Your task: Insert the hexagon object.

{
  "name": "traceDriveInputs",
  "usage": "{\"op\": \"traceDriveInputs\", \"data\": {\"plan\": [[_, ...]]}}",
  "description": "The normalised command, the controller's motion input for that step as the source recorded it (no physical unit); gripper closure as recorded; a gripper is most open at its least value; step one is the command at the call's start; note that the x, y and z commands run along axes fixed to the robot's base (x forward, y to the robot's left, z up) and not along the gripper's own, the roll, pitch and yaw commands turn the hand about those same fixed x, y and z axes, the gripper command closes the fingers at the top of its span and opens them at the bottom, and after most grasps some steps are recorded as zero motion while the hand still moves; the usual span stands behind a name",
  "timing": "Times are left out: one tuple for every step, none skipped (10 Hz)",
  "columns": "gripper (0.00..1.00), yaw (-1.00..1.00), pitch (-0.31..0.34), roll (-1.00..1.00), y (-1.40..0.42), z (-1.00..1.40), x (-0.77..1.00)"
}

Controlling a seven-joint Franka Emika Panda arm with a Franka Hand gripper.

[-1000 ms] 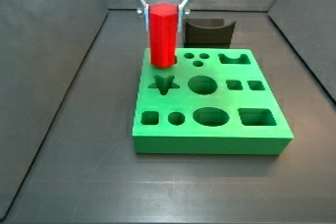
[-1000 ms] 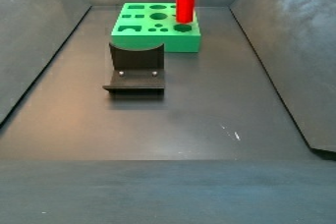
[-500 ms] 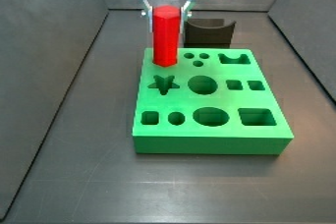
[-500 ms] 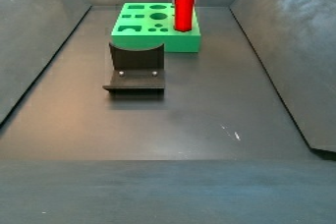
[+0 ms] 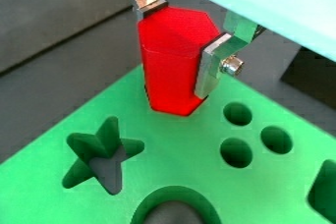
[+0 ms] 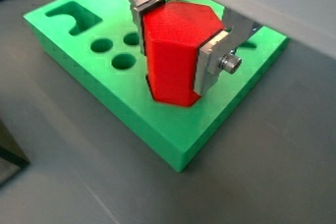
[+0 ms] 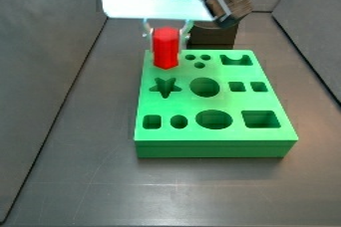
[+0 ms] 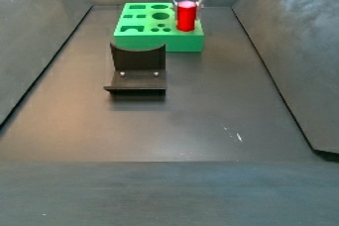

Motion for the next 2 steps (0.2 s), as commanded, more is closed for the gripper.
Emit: {"op": "traceDriveInputs", "data": {"plan": [[1.00, 0.00, -0.243, 0.00, 0.00, -0.36, -0.27], [1.00, 0.00, 0.000, 0.00, 0.00, 0.00, 0.00]]}}
